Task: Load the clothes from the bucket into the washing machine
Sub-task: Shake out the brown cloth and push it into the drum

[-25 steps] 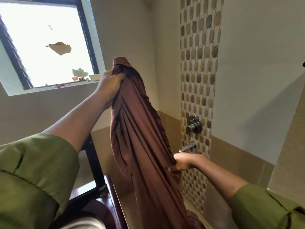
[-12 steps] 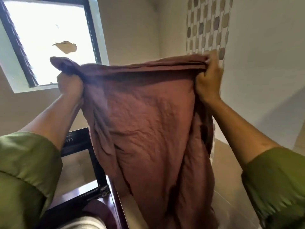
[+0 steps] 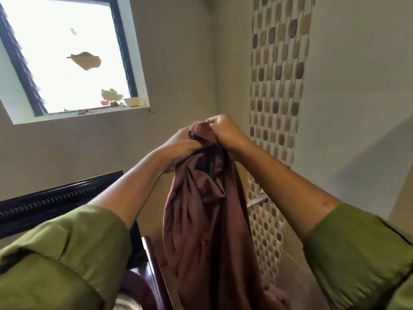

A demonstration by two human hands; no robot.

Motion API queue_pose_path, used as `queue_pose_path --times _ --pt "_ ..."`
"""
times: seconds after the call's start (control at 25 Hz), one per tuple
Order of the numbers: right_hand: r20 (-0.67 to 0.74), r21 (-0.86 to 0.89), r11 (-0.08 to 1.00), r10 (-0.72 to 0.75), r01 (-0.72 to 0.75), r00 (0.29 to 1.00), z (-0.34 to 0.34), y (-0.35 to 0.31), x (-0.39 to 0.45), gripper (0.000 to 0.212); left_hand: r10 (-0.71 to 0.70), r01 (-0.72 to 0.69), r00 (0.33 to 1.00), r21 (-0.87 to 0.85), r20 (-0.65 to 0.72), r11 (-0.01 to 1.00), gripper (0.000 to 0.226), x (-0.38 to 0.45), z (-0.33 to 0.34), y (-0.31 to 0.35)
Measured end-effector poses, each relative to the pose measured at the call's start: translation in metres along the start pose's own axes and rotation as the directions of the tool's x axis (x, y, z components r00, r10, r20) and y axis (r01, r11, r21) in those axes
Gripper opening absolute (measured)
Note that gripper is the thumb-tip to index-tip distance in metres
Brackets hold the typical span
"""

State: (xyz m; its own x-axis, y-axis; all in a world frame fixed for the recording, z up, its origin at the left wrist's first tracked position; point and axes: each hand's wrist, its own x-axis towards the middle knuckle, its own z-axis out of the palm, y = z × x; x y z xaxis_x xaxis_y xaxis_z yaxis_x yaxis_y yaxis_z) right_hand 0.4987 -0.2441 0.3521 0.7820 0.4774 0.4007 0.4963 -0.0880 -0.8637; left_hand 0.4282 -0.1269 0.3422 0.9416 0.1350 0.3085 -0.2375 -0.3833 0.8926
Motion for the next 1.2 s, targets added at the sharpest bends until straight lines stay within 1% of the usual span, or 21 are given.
queue_pose_path --times 0.04,0.08,0.16,0.2,0.28,0.36,0.48,0.52,0.6,0.64,0.72,0.76,0.8,0.84,0.92,0.96,1.04,1.08,1.12,1.16,1.2 --pt "0.019 0.01 1.0 -0.009 0.009 1.0 -0.006 0.002 0.0 0.015 0.002 0.002 0.999 0.091 -0.04 0.996 0.018 0.002 -0.003 0.005" --pt "0.089 0.019 1.0 0.006 -0.008 0.996 -0.013 0.006 -0.004 0.008 0.0 0.01 0.998 0.163 -0.062 0.987 0.015 0.002 -0.007 0.01" --pt "0.292 0.107 0.989 0.064 -0.099 0.954 -0.02 0.022 -0.012 0.016 0.008 0.011 0.997 0.233 -0.081 0.972 0.015 0.004 -0.015 0.022" --pt "0.347 0.159 0.977 0.081 -0.143 0.934 -0.019 0.031 -0.018 0.019 0.031 -0.009 0.996 0.249 -0.084 0.968 0.015 0.005 -0.017 0.028" --pt "0.356 0.17 0.971 0.1 -0.169 0.929 -0.01 0.053 -0.032 0.014 0.101 -0.071 0.99 0.266 -0.1 0.961 0.016 0.005 -0.022 0.039" --pt "0.383 0.105 0.97 0.165 -0.221 0.909 -0.004 0.089 -0.044 0.016 0.13 -0.087 0.979 0.252 -0.158 0.964 0.018 0.005 -0.032 0.046" --pt "0.515 -0.123 0.951 0.306 -0.284 0.801 -0.002 0.156 -0.062 0.055 0.106 -0.043 0.945 0.205 -0.31 0.978 0.022 0.008 -0.061 0.044" --pt "0.554 -0.2 0.93 0.366 -0.307 0.748 -0.002 0.174 -0.069 0.057 0.1 -0.026 0.931 0.211 -0.351 0.977 0.017 0.008 -0.07 0.04" --pt "0.611 -0.314 0.897 0.441 -0.31 0.657 -0.001 0.2 -0.079 0.052 0.079 0.011 0.915 0.22 -0.395 0.975 0.005 0.009 -0.085 0.028" --pt "0.607 -0.373 0.89 0.447 -0.261 0.657 -0.004 0.207 -0.08 0.053 0.062 0.031 0.908 0.214 -0.414 0.976 0.009 0.009 -0.091 0.02" --pt "0.556 -0.515 0.854 0.4 -0.076 0.729 -0.016 0.203 -0.072 0.065 0.024 0.06 0.877 0.16 -0.48 0.985 0.013 0.007 -0.101 0.005" --pt "0.498 -0.569 0.822 0.374 -0.03 0.782 -0.025 0.192 -0.063 0.06 0.002 0.071 0.854 0.121 -0.52 0.99 0.015 0.006 -0.109 -0.002" --pt "0.434 -0.567 0.823 0.335 -0.036 0.836 -0.038 0.176 -0.054 0.048 -0.028 0.086 0.826 0.077 -0.562 0.993 0.018 0.004 -0.119 -0.007" --pt "0.358 -0.511 0.857 0.281 -0.065 0.891 -0.051 0.154 -0.044 0.038 -0.066 0.108 0.791 0.033 -0.608 0.994 0.019 0.003 -0.132 -0.013" --pt "0.179 -0.273 0.961 0.082 -0.03 0.98 -0.077 0.102 -0.026 0.034 -0.104 0.129 0.719 -0.015 -0.688 0.991 0.018 0.0 -0.155 -0.017" --pt "0.067 -0.116 0.992 -0.041 0.048 0.997 -0.088 0.074 -0.021 0.033 -0.102 0.121 0.673 -0.027 -0.733 0.992 0.016 0.001 -0.166 -0.018" --pt "-0.077 0.178 0.959 -0.21 0.22 0.975 -0.102 0.027 -0.012 0.018 -0.067 0.034 0.597 -0.059 -0.799 0.998 0.015 0.007 -0.179 -0.012" --pt "-0.059 0.203 0.943 -0.258 0.265 0.964 -0.103 0.015 -0.008 0.011 -0.048 -0.018 0.563 -0.07 -0.825 0.997 0.018 0.016 -0.198 -0.016" --pt "0.031 0.08 0.96 -0.273 0.27 0.961 -0.102 0.012 -0.007 0.008 -0.025 -0.095 0.544 -0.091 -0.839 0.991 0.022 0.022 -0.211 -0.015" --pt "0.184 -0.123 0.959 -0.231 0.255 0.956 -0.098 0.018 -0.01 0.006 -0.016 -0.13 0.547 -0.104 -0.837 0.986 0.025 0.035 -0.23 -0.021" --pt "0.342 -0.361 0.904 -0.099 0.228 0.935 -0.091 0.034 -0.015 0.011 -0.015 -0.151 0.564 -0.122 -0.826 0.981 0.029 0.043 -0.237 -0.021"
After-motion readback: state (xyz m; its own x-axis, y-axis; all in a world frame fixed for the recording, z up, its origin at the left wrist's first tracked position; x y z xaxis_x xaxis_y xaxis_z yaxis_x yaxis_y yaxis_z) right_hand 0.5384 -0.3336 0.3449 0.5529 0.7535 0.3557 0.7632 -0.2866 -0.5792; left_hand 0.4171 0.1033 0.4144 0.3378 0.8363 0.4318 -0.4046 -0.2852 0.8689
